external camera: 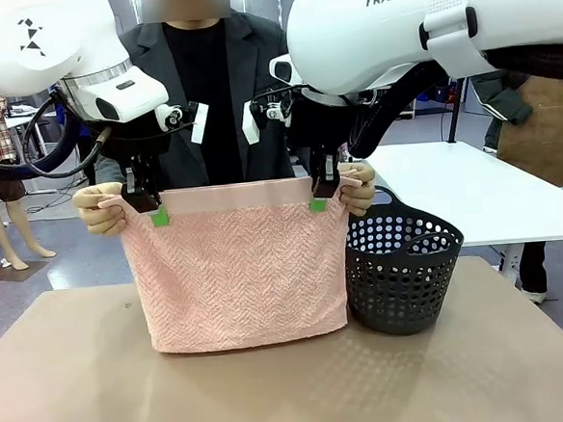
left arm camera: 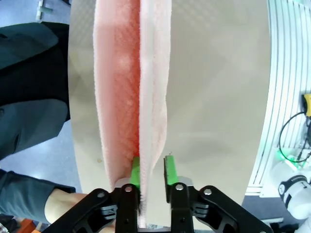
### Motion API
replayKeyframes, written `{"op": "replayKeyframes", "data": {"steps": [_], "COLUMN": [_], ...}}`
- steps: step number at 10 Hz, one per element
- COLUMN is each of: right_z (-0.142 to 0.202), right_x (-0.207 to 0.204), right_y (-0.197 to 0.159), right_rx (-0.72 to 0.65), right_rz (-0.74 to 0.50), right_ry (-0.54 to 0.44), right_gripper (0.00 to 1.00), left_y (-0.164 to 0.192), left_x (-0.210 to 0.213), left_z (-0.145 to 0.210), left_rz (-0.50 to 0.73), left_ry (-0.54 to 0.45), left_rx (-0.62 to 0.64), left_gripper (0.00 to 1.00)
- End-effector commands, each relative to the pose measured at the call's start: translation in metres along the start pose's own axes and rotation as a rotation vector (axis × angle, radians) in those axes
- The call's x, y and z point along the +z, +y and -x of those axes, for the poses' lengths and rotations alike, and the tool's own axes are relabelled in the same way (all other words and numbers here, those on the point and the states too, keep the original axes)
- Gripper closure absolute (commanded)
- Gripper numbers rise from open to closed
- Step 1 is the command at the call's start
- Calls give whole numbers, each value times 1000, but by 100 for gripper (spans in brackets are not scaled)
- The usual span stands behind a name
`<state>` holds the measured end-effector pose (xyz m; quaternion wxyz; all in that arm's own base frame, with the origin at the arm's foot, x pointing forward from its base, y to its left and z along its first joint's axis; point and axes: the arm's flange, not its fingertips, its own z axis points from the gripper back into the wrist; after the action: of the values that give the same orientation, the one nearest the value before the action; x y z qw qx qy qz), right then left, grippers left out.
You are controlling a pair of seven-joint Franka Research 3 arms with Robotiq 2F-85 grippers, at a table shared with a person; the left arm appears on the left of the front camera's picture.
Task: Fold the towel.
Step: Release the end of the 100 cm Hotel Towel you were holding and grab the top end of the folded side.
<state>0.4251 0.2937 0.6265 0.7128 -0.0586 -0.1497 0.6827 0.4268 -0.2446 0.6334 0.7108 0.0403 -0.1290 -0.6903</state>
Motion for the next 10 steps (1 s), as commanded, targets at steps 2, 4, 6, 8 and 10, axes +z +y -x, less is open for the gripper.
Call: {"op": "replayKeyframes", "data": {"steps": [2, 4, 6, 8, 10], "right_z": [4, 5, 6, 4, 5], "right_x": [11, 24, 49, 70, 77], "right_y": [10, 9, 7, 4, 0], "right_rx": [-20, 4, 4, 12, 12], "right_rz": [56, 94, 170, 248, 228], "right_ry": [-24, -20, -53, -34, -64], "right_gripper": [3, 0, 0, 0, 0], "left_y": [-7, -10, -11, -10, -1], "left_x": [18, 29, 46, 69, 75], "left_z": [-3, -5, -6, -12, -12], "left_rz": [-53, -131, -223, -310, -297], "left_ry": [18, 47, 22, 25, 23], "left_rx": [15, 16, 9, -6, -16], "left_gripper": [48, 11, 0, 0, 0]}}
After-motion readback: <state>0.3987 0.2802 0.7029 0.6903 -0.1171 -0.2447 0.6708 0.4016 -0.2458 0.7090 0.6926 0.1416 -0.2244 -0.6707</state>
